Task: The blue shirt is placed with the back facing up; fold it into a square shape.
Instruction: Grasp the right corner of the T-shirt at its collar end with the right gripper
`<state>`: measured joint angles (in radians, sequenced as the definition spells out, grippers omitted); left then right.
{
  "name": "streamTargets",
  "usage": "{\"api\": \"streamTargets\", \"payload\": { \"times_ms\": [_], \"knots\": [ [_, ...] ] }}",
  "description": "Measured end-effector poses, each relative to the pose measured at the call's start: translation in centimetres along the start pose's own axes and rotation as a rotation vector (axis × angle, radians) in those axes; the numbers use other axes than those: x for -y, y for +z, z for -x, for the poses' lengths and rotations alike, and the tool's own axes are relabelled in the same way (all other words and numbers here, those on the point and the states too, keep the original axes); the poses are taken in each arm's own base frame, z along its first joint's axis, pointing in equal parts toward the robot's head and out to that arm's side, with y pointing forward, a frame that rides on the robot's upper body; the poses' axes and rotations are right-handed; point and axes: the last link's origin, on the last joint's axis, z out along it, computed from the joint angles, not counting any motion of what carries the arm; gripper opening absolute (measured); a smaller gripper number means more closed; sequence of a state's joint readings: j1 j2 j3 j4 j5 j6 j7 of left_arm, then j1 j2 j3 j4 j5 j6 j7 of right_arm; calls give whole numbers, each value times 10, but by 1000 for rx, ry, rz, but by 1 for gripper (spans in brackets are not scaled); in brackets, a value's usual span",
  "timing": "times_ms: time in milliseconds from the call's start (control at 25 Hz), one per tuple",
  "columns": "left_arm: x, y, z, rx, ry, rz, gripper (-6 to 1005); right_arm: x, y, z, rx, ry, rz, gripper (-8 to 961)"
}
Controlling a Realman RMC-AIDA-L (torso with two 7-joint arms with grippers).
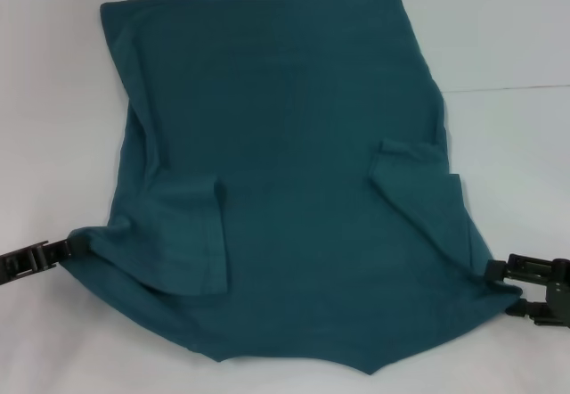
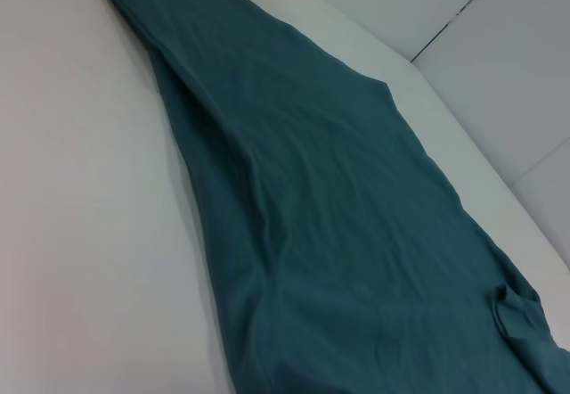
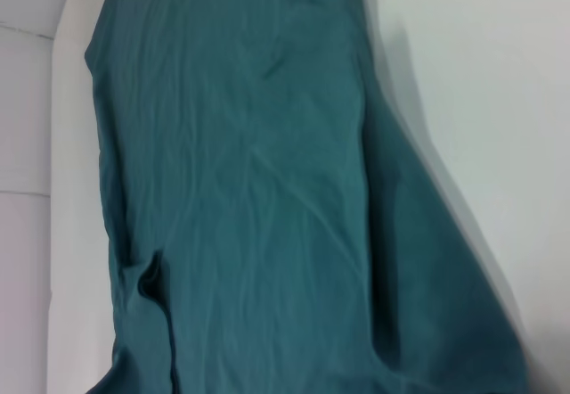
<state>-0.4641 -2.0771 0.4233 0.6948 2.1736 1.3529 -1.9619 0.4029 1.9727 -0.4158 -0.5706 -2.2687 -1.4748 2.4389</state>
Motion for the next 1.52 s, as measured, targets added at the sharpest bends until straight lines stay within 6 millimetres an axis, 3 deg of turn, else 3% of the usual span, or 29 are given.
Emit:
{"api": "streamTargets", "payload": {
  "times_ms": [680, 1280, 1520],
  "knots": [
    [0, 1, -1, -2, 3, -4, 16, -15, 14, 9, -4, -35, 14, 824],
    [-1, 1, -1, -1, 4, 3, 16, -6, 6, 5, -7, 20, -3, 820],
    [0, 0, -1, -3, 3, 2, 16, -1, 5, 7, -6, 23, -42, 465]
  ]
}}
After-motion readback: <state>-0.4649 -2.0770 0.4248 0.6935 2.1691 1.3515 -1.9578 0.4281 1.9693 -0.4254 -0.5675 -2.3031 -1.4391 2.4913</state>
